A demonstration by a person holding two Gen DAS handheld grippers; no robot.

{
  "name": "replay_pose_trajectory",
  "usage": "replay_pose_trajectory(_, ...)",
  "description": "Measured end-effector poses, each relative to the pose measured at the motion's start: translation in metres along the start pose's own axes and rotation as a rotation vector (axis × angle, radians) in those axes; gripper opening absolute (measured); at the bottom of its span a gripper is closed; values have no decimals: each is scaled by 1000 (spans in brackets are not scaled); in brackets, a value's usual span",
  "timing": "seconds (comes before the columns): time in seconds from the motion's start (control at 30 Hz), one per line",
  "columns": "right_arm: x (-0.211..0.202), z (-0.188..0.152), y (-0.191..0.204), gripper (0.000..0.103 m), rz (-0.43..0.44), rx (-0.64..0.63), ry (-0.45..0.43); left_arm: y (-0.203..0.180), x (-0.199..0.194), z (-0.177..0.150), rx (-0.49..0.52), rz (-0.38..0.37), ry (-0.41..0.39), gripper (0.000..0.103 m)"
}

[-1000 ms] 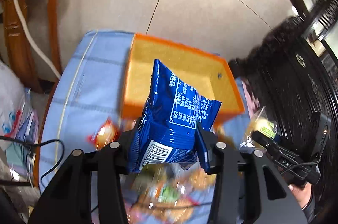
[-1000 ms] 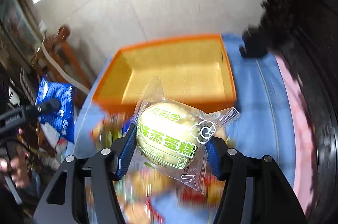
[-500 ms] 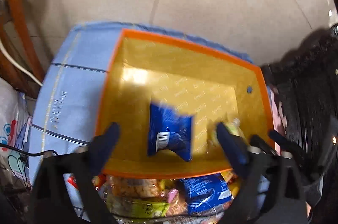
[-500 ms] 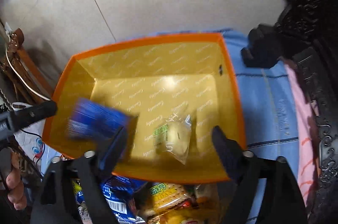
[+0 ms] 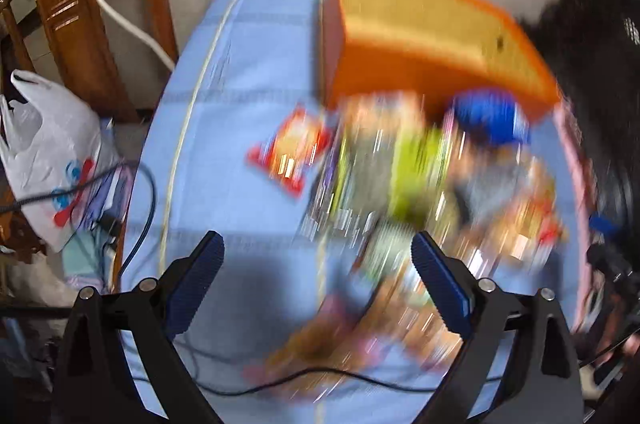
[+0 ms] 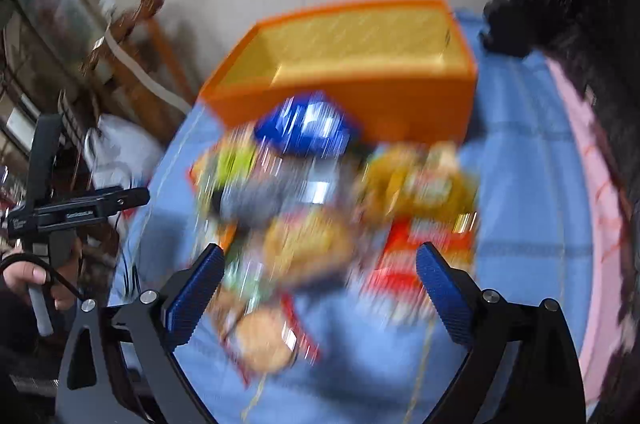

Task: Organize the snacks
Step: 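Grasp the pink cookie bag with the left tool while the right tool grasps the round biscuit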

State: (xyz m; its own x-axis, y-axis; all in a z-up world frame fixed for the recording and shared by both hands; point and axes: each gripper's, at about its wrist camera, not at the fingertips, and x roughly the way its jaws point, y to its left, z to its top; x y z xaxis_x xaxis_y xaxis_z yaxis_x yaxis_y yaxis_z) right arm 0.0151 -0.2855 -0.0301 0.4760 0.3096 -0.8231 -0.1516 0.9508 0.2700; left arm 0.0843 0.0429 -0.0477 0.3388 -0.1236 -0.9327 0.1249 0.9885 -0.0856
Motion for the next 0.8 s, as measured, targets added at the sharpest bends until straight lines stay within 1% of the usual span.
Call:
replay_pose_trajectory(0.03, 2, -16, 7, 97, -10, -13, 28, 3, 3, -13, 10, 3, 21, 93)
replay_pose_trajectory(0.1, 6, -37, 16, 97, -12, -20, 68, 11, 12, -38, 13, 15, 68, 93)
replay_pose_trajectory(0.13, 8, -47, 19, 97, -8, -16, 83, 13, 15, -48, 11, 9, 82, 93)
replay_pose_trajectory(0.23, 11, -67, 29, 97, 9, -13, 127, 14, 20, -65, 24, 16, 103, 92)
replay_pose_trajectory(0.37, 14, -82, 40, 97, 12, -30, 149, 5, 24, -85, 110, 33, 114, 93)
replay_pose_trajectory(0.47, 18, -89, 43, 97, 13, -18, 163, -4, 32, -101, 185, 32, 143, 92)
replay_pose_trajectory(0.5, 20, -91, 43, 97, 12, -14, 170, -6, 36, -105, 201, 38, 146, 89)
replay_pose_trajectory(0.53, 23, -94, 44, 97, 1, -12, 174, -8, 43, -110, 220, 47, 162, 67)
replay_pose_trajectory(0.57, 25, -93, 45, 97, -11, -14, 176, -8, 48, -112, 229, 39, 173, 58)
replay_pose_trajectory(0.6, 27, -93, 45, 97, -25, -22, 177, -10, 48, -113, 234, 60, 153, 50)
replay_pose_trajectory(0.63, 32, -91, 48, 97, -44, -32, 176, -11, 45, -114, 242, 69, 131, 43)
replay_pose_trajectory(0.73, 45, -89, 63, 98, -62, -103, 175, -11, 42, -113, 237, 55, 142, 37)
replay_pose_trajectory(0.8, 65, -89, 79, 98, -97, -179, 207, -10, 40, -114, 230, 43, 149, 37)
